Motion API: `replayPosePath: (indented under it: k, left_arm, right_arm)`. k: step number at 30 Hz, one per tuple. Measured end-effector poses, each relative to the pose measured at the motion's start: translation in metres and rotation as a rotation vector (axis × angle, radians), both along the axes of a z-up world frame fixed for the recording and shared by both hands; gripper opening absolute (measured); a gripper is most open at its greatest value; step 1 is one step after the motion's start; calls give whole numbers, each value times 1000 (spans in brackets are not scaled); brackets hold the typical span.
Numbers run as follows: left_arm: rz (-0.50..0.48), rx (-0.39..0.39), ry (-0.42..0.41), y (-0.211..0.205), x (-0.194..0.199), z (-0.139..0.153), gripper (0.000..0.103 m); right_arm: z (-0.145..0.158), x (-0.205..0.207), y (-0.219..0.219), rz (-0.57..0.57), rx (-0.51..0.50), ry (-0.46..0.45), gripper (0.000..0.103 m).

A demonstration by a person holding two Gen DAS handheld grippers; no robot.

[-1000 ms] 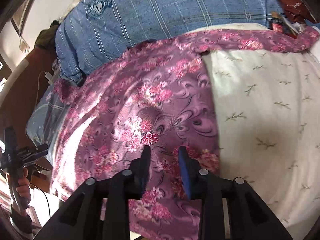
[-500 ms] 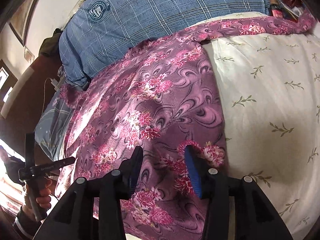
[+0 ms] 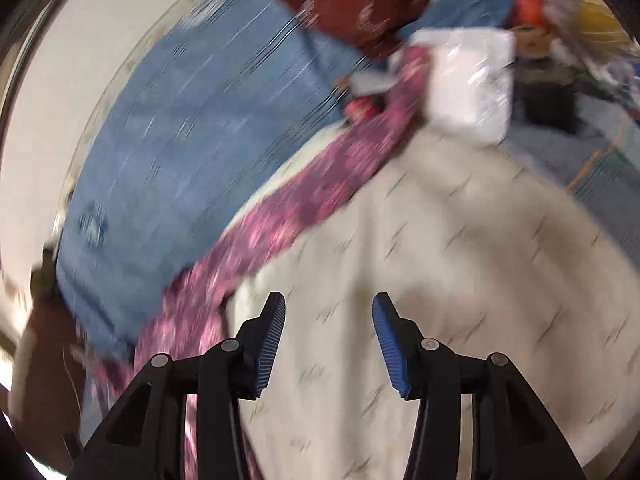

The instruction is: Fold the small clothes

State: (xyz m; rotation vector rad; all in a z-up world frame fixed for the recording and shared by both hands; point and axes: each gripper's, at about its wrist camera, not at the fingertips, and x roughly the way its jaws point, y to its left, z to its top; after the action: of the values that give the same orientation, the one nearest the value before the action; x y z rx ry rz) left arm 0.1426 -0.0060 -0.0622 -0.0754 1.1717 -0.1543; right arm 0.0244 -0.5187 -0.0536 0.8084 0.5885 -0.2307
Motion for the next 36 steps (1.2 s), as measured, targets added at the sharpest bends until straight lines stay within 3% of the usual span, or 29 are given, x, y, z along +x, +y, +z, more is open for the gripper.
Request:
replayPosePath:
  k: [3,7,13,15,17,19,26,31,36]
  left_arm:
    - [10,9,52,-7,11,-18,81]
    - [12,26,28,-12,15,-21,86]
    - [5,-7,40,-7,18,-21,88]
    - [-7,-4,40,-8,18,-22,91]
    - [-20,-3,40,-10,18,-23,96]
    - [-28,-1,39,-13,18,-24,100]
    - [-39,-48,22,-9,16,-20,102]
    - [-38,-133,16,6,9,-11,102]
    - [-48,-153,-33,22,-3,1,102]
  right_arm:
    - [9,13,-41,-97,10,-28,53]
    - [19,51,-84,-172,-10,-34,58]
    - [-6,94,-129,-257,49,17,57]
    - [-13,107,-134,-246,68,14,47]
    - [-15,117,-134,-221,52,16,12]
    - [-11,123,-133,-213,9,26,12]
    - [36,134,-82,-95,-211,9,12]
    - [59,161,-14,68,-266,-22,12]
    - [69,197,72,238,-282,-36,12]
